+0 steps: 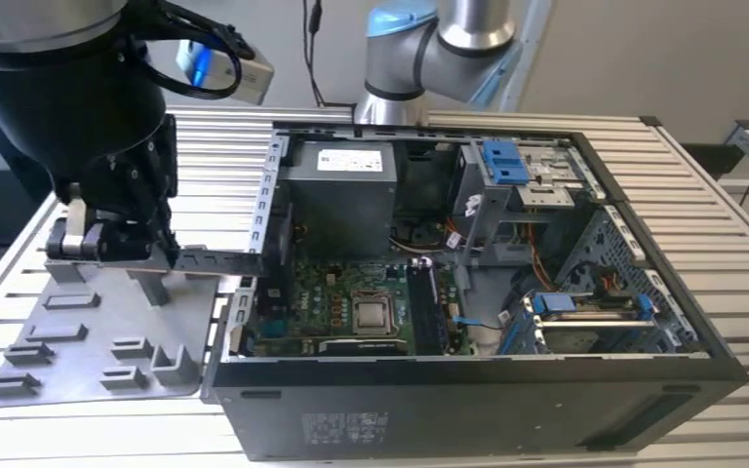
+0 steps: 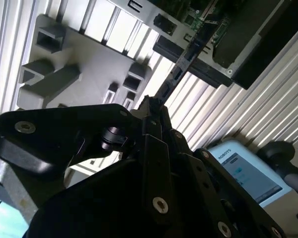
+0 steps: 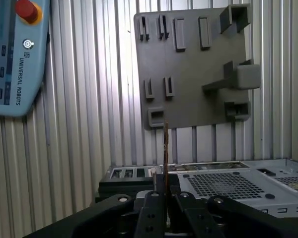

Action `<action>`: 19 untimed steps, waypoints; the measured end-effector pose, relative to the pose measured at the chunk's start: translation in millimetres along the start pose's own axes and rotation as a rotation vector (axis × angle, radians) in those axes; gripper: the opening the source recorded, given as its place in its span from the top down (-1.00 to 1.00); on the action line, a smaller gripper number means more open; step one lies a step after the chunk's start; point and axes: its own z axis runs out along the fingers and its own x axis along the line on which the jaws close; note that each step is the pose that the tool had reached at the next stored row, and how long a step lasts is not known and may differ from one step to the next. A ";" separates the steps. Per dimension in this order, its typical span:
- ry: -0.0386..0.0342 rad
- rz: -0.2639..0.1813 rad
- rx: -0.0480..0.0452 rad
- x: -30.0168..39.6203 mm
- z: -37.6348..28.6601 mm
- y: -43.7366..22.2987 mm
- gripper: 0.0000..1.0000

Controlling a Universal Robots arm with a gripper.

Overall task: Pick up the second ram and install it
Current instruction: 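Pick up the second ram and move it above second insertion slot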

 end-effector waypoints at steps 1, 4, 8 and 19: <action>0.0001 0.000 -0.0001 -0.2 0.0 -4.0 0.72; 0.0000 0.000 -0.0003 -0.9 -0.1 -15.1 0.72; -0.0001 0.000 -0.0005 -1.8 -0.2 -30.4 0.72; 0.0004 -0.022 -0.0020 -3.6 -0.6 -60.4 0.72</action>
